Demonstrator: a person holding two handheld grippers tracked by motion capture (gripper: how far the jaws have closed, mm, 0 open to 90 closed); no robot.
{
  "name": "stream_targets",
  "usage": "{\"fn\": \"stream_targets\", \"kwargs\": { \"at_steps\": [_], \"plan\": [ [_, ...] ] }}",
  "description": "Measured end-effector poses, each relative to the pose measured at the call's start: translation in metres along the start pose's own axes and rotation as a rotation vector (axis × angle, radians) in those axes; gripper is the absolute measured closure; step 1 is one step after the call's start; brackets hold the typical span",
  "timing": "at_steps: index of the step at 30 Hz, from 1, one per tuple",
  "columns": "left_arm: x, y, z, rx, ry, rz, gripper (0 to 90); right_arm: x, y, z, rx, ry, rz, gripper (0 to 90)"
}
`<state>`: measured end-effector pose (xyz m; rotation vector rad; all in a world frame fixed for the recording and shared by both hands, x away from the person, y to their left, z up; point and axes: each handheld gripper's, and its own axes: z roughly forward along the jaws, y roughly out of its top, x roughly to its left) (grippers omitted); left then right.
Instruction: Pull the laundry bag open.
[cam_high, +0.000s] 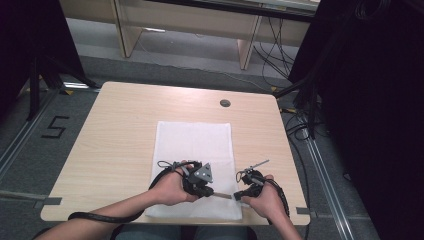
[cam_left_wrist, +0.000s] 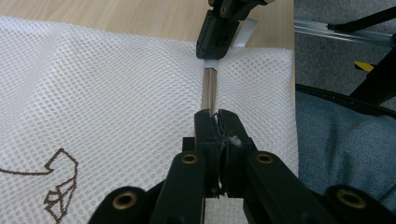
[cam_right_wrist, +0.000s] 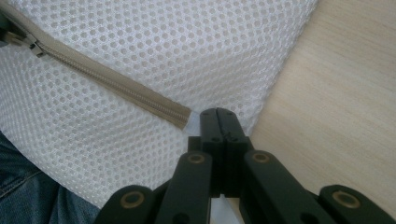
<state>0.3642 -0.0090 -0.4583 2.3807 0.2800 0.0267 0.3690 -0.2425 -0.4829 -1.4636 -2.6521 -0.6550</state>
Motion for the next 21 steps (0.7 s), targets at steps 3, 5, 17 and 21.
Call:
{"fn": "stream_targets", "kwargs": {
  "at_steps": [3, 5, 17, 21],
  "plan": [
    [-0.0006, 0.0000, -0.0001, 0.000, 0.002, 0.003, 87.4, 0.0000, 0.0000, 0.0000, 0.000, 0.000, 0.000, 90.0],
    [-0.0003, 0.0004, -0.0003, -0.001, 0.002, 0.017, 87.5, 0.0000, -0.0001, 0.0000, -0.001, 0.000, 0.000, 90.0],
    [-0.0003, -0.0016, -0.0048, 0.000, 0.002, 0.002, 87.4, 0.0001, -0.0001, 0.0000, -0.001, -0.001, 0.000, 90.0],
    [0.0004, -0.0020, -0.0056, -0.003, 0.002, 0.013, 87.4, 0.0000, -0.0001, 0.0000, -0.001, 0.000, -0.001, 90.0]
  ]
}}
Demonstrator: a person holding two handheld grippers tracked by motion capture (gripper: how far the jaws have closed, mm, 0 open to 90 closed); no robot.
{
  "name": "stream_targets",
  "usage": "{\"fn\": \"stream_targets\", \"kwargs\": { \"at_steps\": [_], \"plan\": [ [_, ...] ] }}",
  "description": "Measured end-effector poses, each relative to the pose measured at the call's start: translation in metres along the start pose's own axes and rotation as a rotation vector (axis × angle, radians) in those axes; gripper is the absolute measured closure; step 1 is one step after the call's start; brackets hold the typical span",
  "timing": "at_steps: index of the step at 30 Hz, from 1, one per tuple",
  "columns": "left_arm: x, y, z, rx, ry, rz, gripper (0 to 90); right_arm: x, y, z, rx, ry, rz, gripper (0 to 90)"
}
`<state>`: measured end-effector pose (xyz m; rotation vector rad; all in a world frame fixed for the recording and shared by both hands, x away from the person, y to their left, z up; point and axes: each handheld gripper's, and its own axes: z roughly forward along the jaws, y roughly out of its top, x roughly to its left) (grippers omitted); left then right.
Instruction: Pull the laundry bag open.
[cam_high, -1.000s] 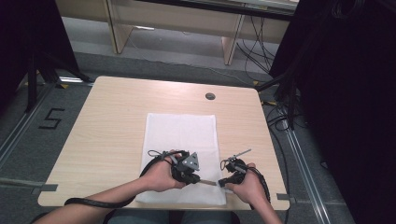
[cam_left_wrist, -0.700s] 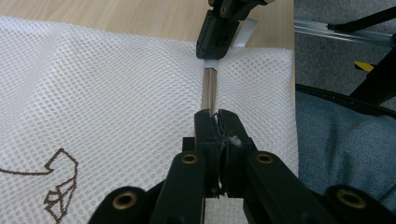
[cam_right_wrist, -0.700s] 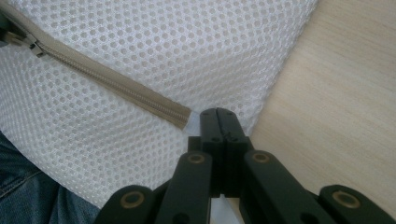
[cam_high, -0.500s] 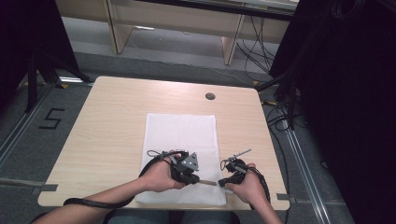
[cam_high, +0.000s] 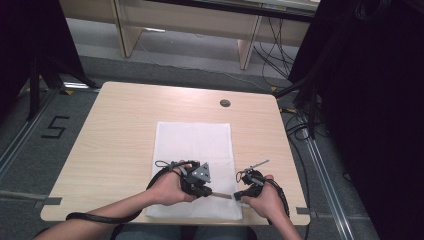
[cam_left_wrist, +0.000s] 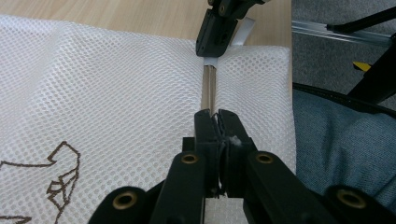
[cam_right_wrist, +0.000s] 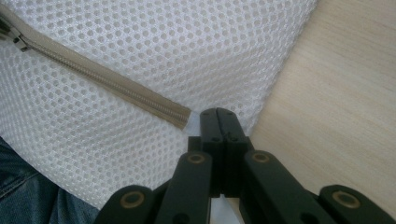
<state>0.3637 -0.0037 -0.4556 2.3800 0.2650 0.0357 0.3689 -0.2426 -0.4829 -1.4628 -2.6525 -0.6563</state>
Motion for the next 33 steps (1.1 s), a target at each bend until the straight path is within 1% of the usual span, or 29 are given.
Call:
{"fn": "stream_targets", "kwargs": {
  "at_steps": [2, 5, 6, 11, 19, 23, 24, 25, 26, 29, 31, 32, 33],
  "plan": [
    [-0.001, 0.000, 0.000, 0.000, -0.001, -0.013, 87.4, 0.000, 0.000, 0.000, -0.001, 0.000, 0.001, 90.0],
    [-0.001, -0.001, 0.000, -0.002, -0.003, -0.017, 87.4, 0.000, 0.000, 0.000, -0.001, 0.000, 0.001, 90.0],
    [-0.002, -0.001, 0.000, -0.010, -0.003, -0.025, 87.4, 0.000, 0.000, 0.000, -0.001, 0.001, 0.001, 90.0],
    [0.000, -0.002, -0.004, -0.010, 0.001, -0.021, 87.4, 0.000, 0.000, 0.000, 0.000, 0.000, 0.001, 90.0],
    [-0.001, -0.003, -0.005, -0.011, -0.004, -0.026, 87.4, 0.000, 0.000, 0.000, 0.000, 0.000, 0.001, 90.0],
    [0.000, -0.003, -0.007, -0.009, -0.003, -0.012, 87.4, 0.000, 0.000, 0.000, -0.001, 0.001, 0.002, 90.0],
    [-0.001, -0.004, -0.008, -0.010, -0.002, -0.029, 87.4, 0.000, 0.000, 0.000, -0.001, 0.001, 0.001, 90.0],
    [-0.001, -0.004, -0.008, -0.012, -0.002, -0.031, 87.4, 0.000, 0.000, 0.000, -0.001, 0.001, 0.001, 90.0],
    [0.000, -0.004, -0.009, -0.009, -0.003, -0.018, 87.4, 0.000, 0.000, 0.000, -0.001, 0.001, 0.001, 90.0],
    [0.000, -0.005, -0.010, -0.011, 0.000, -0.027, 87.4, 0.000, 0.000, 0.000, -0.001, 0.000, 0.001, 90.0],
    [0.000, -0.006, -0.011, -0.007, -0.002, -0.026, 87.5, 0.000, 0.000, 0.000, 0.000, 0.000, 0.001, 90.0],
    [0.000, -0.006, -0.011, -0.013, -0.002, -0.026, 87.4, 0.000, 0.000, 0.000, -0.001, 0.000, 0.001, 90.0],
    [0.000, -0.006, -0.012, -0.009, 0.001, -0.015, 87.4, 0.000, 0.000, 0.000, 0.000, -0.001, 0.001, 90.0]
  ]
}}
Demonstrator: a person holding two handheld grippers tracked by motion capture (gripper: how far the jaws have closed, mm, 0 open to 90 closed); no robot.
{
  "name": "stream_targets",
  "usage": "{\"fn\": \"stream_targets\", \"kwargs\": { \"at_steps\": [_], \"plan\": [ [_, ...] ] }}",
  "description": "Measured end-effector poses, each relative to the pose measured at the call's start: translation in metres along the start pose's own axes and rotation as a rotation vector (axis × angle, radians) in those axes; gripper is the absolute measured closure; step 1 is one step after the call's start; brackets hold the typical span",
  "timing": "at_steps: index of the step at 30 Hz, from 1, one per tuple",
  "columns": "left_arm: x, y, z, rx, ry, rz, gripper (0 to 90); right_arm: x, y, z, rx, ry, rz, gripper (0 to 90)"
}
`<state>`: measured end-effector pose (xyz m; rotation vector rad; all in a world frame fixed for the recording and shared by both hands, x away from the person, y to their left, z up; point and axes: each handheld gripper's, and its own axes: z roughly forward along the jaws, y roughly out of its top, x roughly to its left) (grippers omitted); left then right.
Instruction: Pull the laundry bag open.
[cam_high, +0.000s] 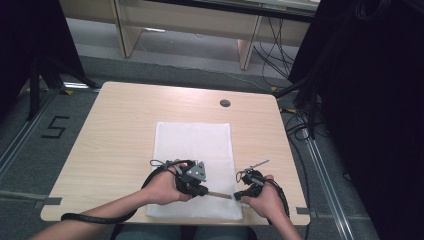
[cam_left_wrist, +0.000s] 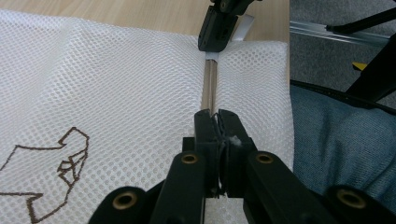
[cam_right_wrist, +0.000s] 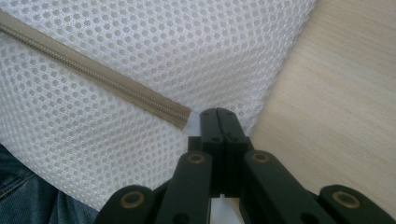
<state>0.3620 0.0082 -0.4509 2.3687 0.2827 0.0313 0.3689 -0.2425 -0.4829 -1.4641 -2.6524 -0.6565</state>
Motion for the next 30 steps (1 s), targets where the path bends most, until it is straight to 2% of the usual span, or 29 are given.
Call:
{"fn": "stream_targets", "kwargs": {
  "at_steps": [2, 3, 12, 14, 16, 19, 20, 24, 30],
  "plan": [
    [0.0001, -0.0003, -0.0006, -0.002, -0.001, -0.002, 87.4, 0.0000, 0.0000, 0.0000, 0.000, 0.000, 0.001, 90.0],
    [-0.0002, -0.0006, -0.0008, -0.004, -0.006, -0.016, 87.5, 0.0000, 0.0000, 0.0000, 0.000, 0.000, 0.001, 90.0],
    [-0.0004, -0.0015, -0.0017, -0.005, -0.001, -0.017, 87.4, 0.0001, 0.0000, 0.0000, 0.000, -0.001, 0.000, 90.0],
    [0.0008, -0.0016, -0.0031, -0.008, -0.005, -0.005, 87.4, 0.0001, 0.0000, 0.0000, 0.000, 0.000, 0.000, 90.0],
    [-0.0003, -0.0023, -0.0038, -0.007, 0.000, -0.022, 87.4, 0.0001, 0.0000, 0.0000, 0.000, -0.001, 0.000, 90.0],
    [0.0013, -0.0030, -0.0057, -0.004, -0.001, -0.004, 87.4, 0.0002, 0.0000, 0.0000, 0.000, -0.001, 0.000, 90.0],
    [0.0004, -0.0037, -0.0058, -0.009, -0.005, -0.028, 87.4, 0.0001, 0.0000, 0.0000, 0.000, -0.001, 0.001, 90.0],
    [0.0020, -0.0049, -0.0087, -0.009, -0.002, -0.012, 87.5, 0.0001, 0.0000, 0.0000, 0.000, -0.001, 0.001, 90.0],
    [0.0023, -0.0062, -0.0098, -0.008, -0.003, -0.013, 87.4, 0.0001, -0.0001, 0.0000, -0.001, -0.001, 0.001, 90.0]
  ]
}}
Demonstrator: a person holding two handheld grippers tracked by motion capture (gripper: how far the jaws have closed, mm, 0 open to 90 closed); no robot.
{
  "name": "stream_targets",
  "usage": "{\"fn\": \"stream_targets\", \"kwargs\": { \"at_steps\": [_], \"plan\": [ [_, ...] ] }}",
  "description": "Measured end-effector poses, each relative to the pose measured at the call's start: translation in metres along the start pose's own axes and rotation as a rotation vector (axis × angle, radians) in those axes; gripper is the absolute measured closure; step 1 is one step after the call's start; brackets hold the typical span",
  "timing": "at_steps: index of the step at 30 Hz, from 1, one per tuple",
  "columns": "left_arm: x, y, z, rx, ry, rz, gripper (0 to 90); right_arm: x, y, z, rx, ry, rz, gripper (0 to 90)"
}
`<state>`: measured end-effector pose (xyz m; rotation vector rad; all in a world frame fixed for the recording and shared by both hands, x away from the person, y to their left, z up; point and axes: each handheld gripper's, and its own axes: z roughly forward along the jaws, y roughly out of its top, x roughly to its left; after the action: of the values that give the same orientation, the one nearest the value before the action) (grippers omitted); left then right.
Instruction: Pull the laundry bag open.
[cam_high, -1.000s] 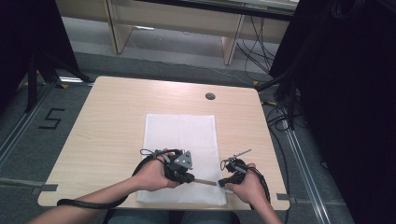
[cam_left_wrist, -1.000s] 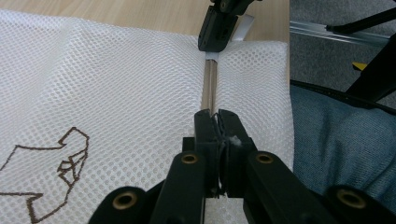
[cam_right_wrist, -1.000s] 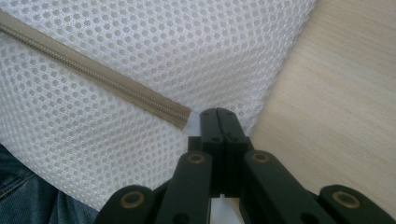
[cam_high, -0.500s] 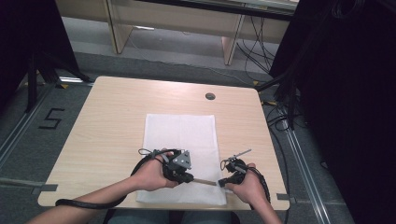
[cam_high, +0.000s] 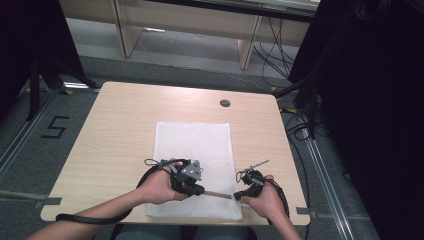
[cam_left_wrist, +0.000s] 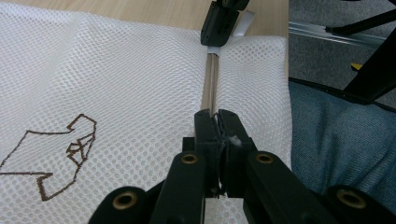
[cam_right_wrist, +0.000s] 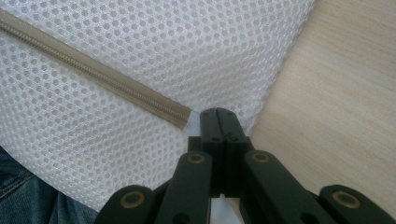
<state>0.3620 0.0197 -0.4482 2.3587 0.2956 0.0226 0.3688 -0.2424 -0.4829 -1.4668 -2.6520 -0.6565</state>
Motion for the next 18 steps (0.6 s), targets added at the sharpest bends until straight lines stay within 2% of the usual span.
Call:
{"fn": "stream_targets", "kwargs": {
  "at_steps": [2, 7, 8, 12, 13, 14, 18],
  "plan": [
    [-0.0006, -0.0003, -0.0001, -0.001, -0.004, -0.014, 87.4, -0.0001, 0.0000, -0.0001, 0.002, 0.002, -0.001, 90.0],
    [-0.0014, -0.0006, -0.0001, -0.003, -0.004, -0.013, 87.4, 0.0004, -0.0001, 0.0001, 0.000, -0.003, -0.001, 90.0],
    [-0.0010, -0.0006, -0.0009, -0.002, 0.001, -0.002, 87.4, 0.0004, -0.0001, 0.0002, -0.001, -0.003, -0.001, 90.0],
    [-0.0002, -0.0020, -0.0047, -0.007, -0.001, -0.018, 87.5, 0.0006, 0.0000, 0.0001, 0.001, -0.005, -0.003, 90.0],
    [0.0003, -0.0024, -0.0057, 0.003, 0.004, -0.007, 87.4, 0.0006, 0.0001, 0.0000, 0.002, -0.005, -0.003, 90.0],
    [-0.0004, -0.0030, -0.0054, -0.005, 0.000, -0.018, 87.4, 0.0007, 0.0001, 0.0000, 0.002, -0.006, -0.003, 90.0],
    [0.0004, -0.0041, -0.0067, -0.004, -0.001, -0.004, 87.4, 0.0008, 0.0000, 0.0001, 0.001, -0.006, -0.001, 90.0]
  ]
}}
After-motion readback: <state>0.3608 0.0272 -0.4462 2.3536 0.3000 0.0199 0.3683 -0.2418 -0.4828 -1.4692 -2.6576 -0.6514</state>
